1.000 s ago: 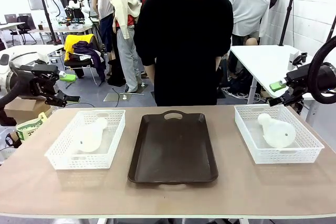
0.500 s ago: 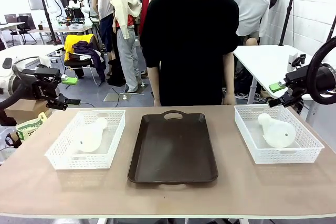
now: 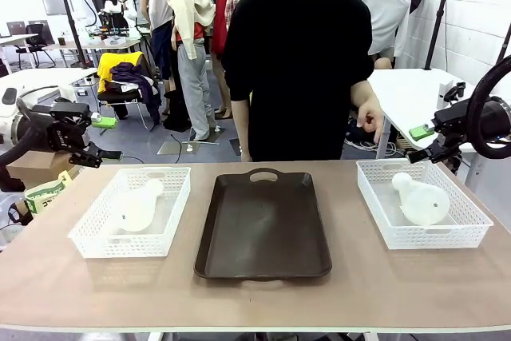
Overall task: Prepare the laboratory tools.
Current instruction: Pick up the Big flask that the person points to.
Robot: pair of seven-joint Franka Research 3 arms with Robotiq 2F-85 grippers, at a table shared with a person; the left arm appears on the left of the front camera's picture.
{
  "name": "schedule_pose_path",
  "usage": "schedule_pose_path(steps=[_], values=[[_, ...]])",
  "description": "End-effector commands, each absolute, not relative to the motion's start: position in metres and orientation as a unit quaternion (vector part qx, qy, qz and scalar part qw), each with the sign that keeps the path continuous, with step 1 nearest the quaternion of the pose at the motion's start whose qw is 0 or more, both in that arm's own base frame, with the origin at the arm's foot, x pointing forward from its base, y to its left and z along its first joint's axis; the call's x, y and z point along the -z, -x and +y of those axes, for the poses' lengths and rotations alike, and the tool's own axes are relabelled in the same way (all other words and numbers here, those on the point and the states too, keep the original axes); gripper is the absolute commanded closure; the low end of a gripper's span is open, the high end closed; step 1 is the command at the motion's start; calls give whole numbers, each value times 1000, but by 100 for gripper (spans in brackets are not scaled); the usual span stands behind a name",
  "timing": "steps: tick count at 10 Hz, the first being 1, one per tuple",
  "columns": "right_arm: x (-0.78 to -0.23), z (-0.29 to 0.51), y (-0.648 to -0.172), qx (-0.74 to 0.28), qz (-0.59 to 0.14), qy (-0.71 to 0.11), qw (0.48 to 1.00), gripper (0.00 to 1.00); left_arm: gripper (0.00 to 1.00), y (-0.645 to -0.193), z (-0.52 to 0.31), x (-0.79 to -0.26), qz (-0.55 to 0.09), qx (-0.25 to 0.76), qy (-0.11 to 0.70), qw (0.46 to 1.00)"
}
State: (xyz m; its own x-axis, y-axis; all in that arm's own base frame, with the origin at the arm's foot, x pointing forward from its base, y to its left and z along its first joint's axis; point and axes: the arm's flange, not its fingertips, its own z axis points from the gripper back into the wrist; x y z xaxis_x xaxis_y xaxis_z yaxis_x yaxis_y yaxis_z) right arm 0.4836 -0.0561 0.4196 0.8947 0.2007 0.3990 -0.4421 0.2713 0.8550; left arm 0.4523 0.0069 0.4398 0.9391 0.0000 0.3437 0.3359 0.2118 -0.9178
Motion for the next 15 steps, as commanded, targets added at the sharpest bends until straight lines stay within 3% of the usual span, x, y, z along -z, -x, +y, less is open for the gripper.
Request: schedule_pose_path(steps=[1,12,15], values=[[-421,-54,-481,-205,-107,-568,790,0,0,-451,8,-443,-138,111,622,763],[-420,-56,-484,-203,-106,-568,790,0,0,-451,8,-443,-138,111,622,763],[-479,-56,-504,-205,-160,-408,875,0,0,-451,8,-443,-138,111,622,763]])
